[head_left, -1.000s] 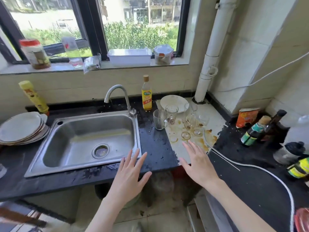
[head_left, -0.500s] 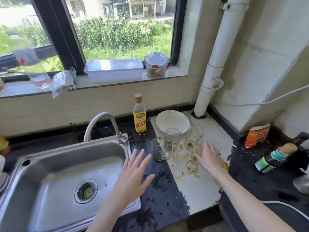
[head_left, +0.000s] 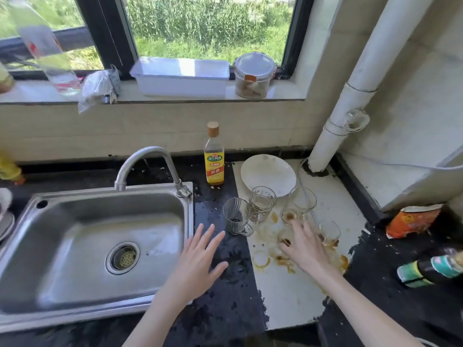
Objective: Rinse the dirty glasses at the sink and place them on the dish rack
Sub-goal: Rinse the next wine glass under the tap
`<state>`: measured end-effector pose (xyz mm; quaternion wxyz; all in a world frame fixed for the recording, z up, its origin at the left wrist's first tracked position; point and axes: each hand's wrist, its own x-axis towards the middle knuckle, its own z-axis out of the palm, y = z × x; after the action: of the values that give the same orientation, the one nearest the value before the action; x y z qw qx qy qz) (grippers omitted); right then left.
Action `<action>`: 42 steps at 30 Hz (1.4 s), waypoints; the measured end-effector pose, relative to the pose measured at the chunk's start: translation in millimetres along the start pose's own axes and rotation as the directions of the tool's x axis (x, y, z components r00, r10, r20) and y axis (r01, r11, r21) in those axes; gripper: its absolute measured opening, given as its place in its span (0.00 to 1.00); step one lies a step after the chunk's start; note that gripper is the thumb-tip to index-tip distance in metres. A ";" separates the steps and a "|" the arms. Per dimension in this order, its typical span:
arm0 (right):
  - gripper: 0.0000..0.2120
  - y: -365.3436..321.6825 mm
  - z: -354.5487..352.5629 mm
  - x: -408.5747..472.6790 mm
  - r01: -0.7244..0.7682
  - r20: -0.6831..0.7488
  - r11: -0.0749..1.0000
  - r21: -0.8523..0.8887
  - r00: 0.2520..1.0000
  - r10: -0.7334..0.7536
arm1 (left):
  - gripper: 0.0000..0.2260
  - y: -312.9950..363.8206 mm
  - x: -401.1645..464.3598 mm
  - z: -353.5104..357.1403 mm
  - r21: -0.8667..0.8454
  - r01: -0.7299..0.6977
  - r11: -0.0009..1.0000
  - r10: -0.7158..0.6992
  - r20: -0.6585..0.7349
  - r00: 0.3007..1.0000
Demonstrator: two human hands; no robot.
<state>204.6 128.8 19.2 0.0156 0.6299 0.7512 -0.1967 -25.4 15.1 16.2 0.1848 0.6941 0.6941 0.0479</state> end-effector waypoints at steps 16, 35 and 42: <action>0.27 -190.4 14.2 -23.8 0.457 0.173 0.792 0.404 0.812 -0.557 | 0.26 -65.1 -47.2 -14.8 -0.770 0.074 0.634 -0.339 -0.190 0.922; 0.22 -280.8 97.3 105.7 0.149 0.025 0.925 0.350 0.985 -0.168 | 0.25 -225.4 -15.2 -20.8 -0.867 0.262 0.423 -0.502 0.016 0.865; 0.17 -278.7 116.9 126.4 0.110 0.039 0.938 0.329 0.991 -0.129 | 0.24 -239.6 6.5 -24.7 -0.850 0.278 0.447 -0.470 0.042 0.882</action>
<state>-113.0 174.8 -46.0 -0.0780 0.5709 0.7444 -0.3374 -259.8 18.5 -39.5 0.4280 0.3395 0.7357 0.4003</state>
